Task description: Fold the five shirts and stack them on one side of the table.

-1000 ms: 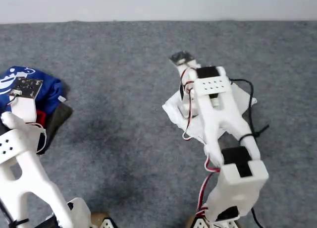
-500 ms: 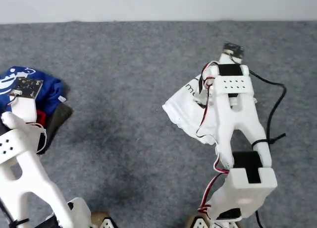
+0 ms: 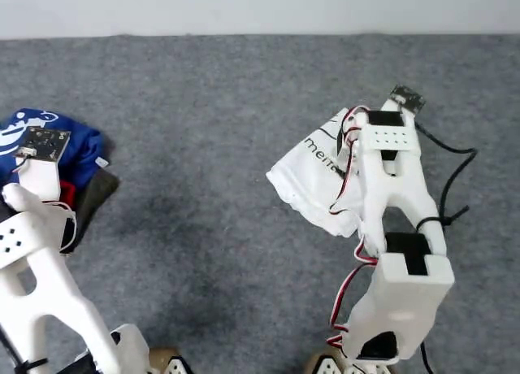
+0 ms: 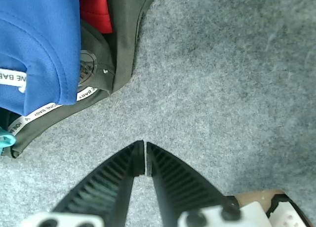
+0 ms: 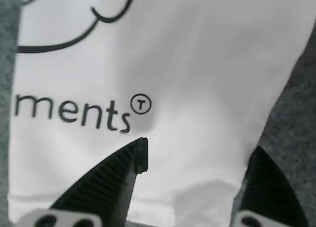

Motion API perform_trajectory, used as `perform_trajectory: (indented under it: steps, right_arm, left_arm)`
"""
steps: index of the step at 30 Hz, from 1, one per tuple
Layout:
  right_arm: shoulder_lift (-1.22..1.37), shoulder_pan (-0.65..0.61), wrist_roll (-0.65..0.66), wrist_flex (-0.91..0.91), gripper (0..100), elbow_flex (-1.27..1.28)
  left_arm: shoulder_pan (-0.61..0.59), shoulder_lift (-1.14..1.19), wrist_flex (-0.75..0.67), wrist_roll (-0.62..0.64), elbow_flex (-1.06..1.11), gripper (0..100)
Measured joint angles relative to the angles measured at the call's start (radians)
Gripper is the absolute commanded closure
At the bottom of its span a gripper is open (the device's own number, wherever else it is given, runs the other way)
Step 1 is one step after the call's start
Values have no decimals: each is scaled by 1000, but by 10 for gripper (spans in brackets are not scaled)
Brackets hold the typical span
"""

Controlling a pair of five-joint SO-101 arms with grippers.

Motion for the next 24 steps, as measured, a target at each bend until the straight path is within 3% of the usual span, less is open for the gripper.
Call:
perform_trajectory:
  steps: [8,14,16,19,24]
  right_arm:
    - [130,8,-8,-95,706,-8]
    - [152,20,-8,-97,998,-20]
    - [155,49,-8,-97,961,-20]
    - [158,89,3,-84,993,-29]
    - [181,150,209,2,991,-120]
  left_arm:
    - [0,0,0,0,0,985]
    - [0,0,0,0,0,985]
    - [0,0,0,0,0,985]
    - [0,0,0,0,0,985]
    - [0,0,0,0,0,985]
